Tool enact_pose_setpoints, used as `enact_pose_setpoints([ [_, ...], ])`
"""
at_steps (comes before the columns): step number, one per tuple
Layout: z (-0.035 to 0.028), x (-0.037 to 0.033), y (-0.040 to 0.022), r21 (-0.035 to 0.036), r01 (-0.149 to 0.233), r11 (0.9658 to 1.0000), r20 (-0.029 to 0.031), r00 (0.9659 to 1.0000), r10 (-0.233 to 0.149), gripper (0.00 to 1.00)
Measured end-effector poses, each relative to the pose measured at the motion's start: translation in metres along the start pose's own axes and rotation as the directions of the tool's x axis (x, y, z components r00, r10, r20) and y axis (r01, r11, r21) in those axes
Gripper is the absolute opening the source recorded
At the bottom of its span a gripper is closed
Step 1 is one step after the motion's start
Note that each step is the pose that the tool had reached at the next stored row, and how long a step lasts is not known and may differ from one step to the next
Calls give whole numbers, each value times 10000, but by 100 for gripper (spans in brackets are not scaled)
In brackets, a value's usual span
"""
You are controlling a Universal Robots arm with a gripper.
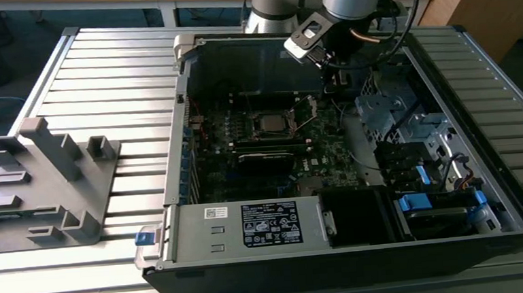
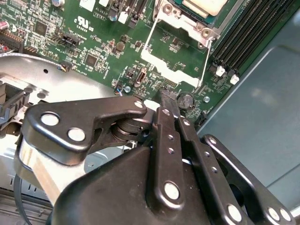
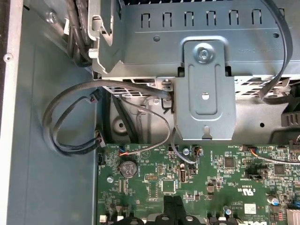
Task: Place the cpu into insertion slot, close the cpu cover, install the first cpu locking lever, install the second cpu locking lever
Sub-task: 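Close the cpu cover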
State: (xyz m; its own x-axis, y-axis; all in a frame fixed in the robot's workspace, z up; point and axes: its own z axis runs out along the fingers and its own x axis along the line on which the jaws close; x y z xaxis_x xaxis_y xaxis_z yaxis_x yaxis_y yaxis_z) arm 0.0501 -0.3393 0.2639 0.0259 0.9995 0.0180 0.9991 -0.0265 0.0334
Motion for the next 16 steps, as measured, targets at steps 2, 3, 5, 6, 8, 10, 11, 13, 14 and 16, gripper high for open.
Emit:
enact_pose_setpoints([
  [2, 0, 0, 0, 0, 0, 10000, 0, 10000, 0, 11],
  [3, 0, 0, 0, 0, 0, 10000, 0, 10000, 0, 11],
  [5, 0, 0, 1, 1, 0, 10000, 1, 10000, 0, 11],
  [6, 3, 0, 1, 1, 1, 10000, 0, 10000, -1, 11],
  [8, 20, 0, 1, 3, 0, 10000, 0, 10000, 0, 11],
  [10, 46, 0, 2, 7, 1, 10000, 0, 10000, -1, 11],
  [11, 59, -1, 3, 12, 1, 10000, -1, 10000, -1, 11],
  [13, 84, -1, 5, 19, 1, 10000, 1, 10000, -1, 11],
  [14, 99, -2, 6, 23, 0, 10000, 0, 10000, 0, 11],
  [16, 127, -2, 8, 31, 0, 10000, 0, 10000, 0, 11],
])
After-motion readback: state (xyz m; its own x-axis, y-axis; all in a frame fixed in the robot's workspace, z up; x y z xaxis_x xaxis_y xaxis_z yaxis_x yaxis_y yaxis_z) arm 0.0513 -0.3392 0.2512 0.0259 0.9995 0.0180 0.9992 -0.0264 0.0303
